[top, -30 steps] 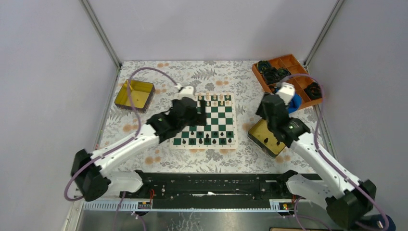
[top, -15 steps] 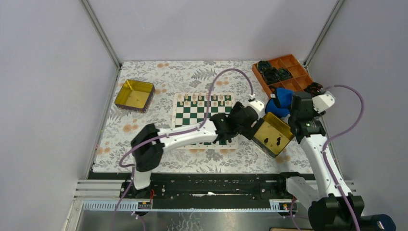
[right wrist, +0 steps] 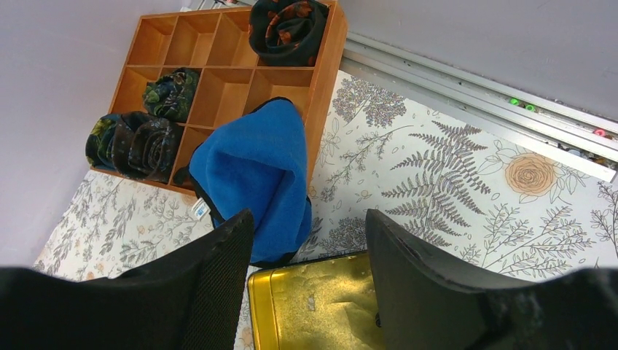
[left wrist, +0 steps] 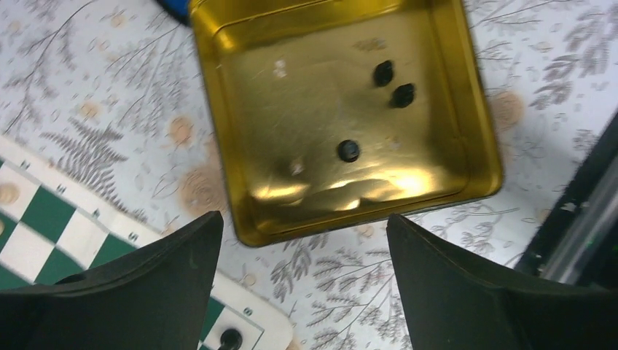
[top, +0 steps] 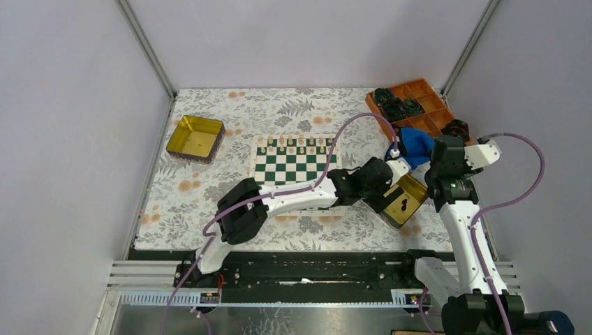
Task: Set up the chess pieces on the board
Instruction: Pick up the chess piece from the storage box.
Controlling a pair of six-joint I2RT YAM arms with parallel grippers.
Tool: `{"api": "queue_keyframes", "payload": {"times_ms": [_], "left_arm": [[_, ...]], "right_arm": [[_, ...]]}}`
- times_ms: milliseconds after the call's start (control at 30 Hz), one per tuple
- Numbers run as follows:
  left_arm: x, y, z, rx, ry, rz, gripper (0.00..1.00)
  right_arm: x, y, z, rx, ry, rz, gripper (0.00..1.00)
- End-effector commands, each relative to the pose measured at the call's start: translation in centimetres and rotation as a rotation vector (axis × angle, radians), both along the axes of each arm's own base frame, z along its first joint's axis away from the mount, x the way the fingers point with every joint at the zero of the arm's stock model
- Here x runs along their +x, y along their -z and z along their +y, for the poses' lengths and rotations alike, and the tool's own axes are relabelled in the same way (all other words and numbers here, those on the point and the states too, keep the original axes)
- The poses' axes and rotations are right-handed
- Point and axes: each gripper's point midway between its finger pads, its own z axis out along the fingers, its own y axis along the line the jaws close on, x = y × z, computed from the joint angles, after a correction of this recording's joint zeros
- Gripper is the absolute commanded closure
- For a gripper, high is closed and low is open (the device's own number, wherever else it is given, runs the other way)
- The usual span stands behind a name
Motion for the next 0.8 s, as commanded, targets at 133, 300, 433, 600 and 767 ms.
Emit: {"api": "queue_keyframes", "payload": {"times_ms": [133, 300, 433, 600, 767], "left_arm": [[-1.2, -2.5, -5.7, -0.120, 0.165, -0.031, 0.10], [-1.3, -0.7, -6.5, -0.094, 0.187, -0.010, 0.10], [-1.1, 0.6, -7.0, -0.077, 0.192, -0.007, 0.11], [-0.6, 1.6, -7.2, -0.063, 0.180, -0.009, 0.13], [-0.2, 2.6, -7.2, -0.047, 0.167, -0.008, 0.17]], "right_arm": [[-0.3, -2.9, -1.2, -0.031, 0.066, -0.090, 0.36], [-0.9, -3.2, -1.5, -0.044, 0.088, -0.100, 0.36], [-1.1, -3.7, -1.7, -0.050, 0.096, -0.109, 0.36], [-1.0, -3.7, -1.6, -0.040, 0.092, -0.116, 0.37], [-0.8, -3.3, -1.4, -0.032, 0.086, -0.113, 0.37]]}}
